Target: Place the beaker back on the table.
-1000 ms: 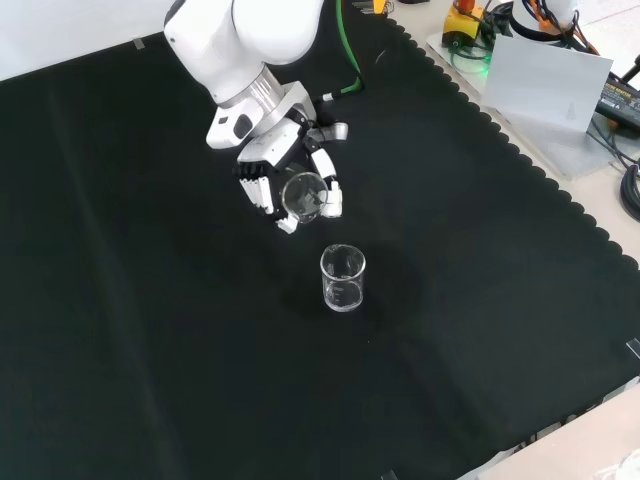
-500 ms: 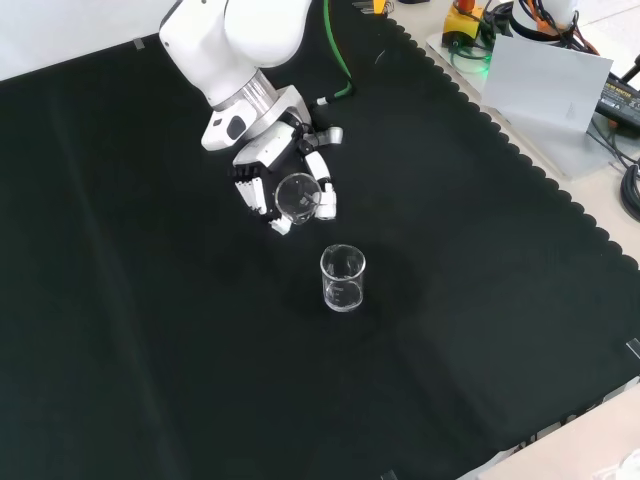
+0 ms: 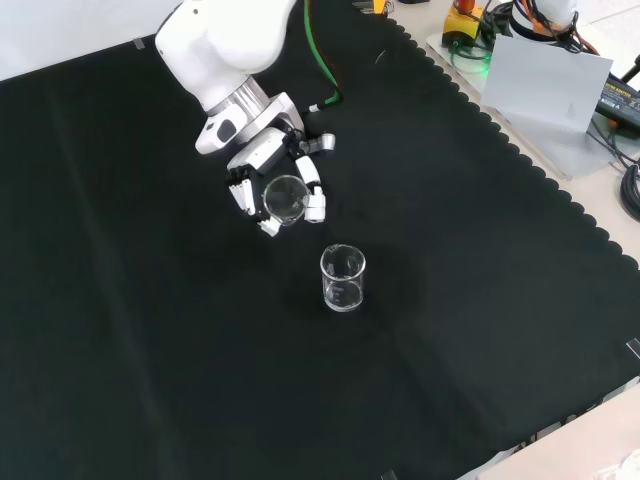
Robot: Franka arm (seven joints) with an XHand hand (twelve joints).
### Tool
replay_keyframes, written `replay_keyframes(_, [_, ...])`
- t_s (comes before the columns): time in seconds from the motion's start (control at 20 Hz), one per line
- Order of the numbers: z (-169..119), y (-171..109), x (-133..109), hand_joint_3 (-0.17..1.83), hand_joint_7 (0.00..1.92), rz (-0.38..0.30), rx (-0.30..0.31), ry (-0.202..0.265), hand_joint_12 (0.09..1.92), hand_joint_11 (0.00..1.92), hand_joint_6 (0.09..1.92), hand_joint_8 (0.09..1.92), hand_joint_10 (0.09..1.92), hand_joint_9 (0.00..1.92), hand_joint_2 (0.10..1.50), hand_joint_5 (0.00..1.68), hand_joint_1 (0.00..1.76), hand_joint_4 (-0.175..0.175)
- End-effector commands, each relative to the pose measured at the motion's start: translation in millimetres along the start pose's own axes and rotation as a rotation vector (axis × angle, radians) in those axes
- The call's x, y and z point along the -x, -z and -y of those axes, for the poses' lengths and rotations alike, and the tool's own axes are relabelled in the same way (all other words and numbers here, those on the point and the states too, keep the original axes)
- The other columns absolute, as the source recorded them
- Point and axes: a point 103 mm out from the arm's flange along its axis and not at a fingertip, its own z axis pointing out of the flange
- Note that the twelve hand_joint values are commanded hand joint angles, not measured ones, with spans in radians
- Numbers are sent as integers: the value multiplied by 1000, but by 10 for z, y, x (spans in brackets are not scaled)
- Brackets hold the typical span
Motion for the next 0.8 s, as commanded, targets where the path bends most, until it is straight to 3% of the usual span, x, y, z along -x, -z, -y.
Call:
replay_keyframes(0.05, [-40, -30, 196, 782, 1694, -88, 64, 20, 777, 1423, 873, 541, 438, 1697, 630, 1196, 1118, 152])
replay_keyframes(0.45, [-97, -75, 310, 778, 1690, -115, 138, 29, 776, 1410, 875, 542, 438, 1683, 634, 1193, 1116, 154])
replay_keyframes(0.8, [-230, -164, 350, 763, 1683, -109, 103, 14, 778, 1392, 883, 540, 432, 1657, 645, 1185, 1109, 173])
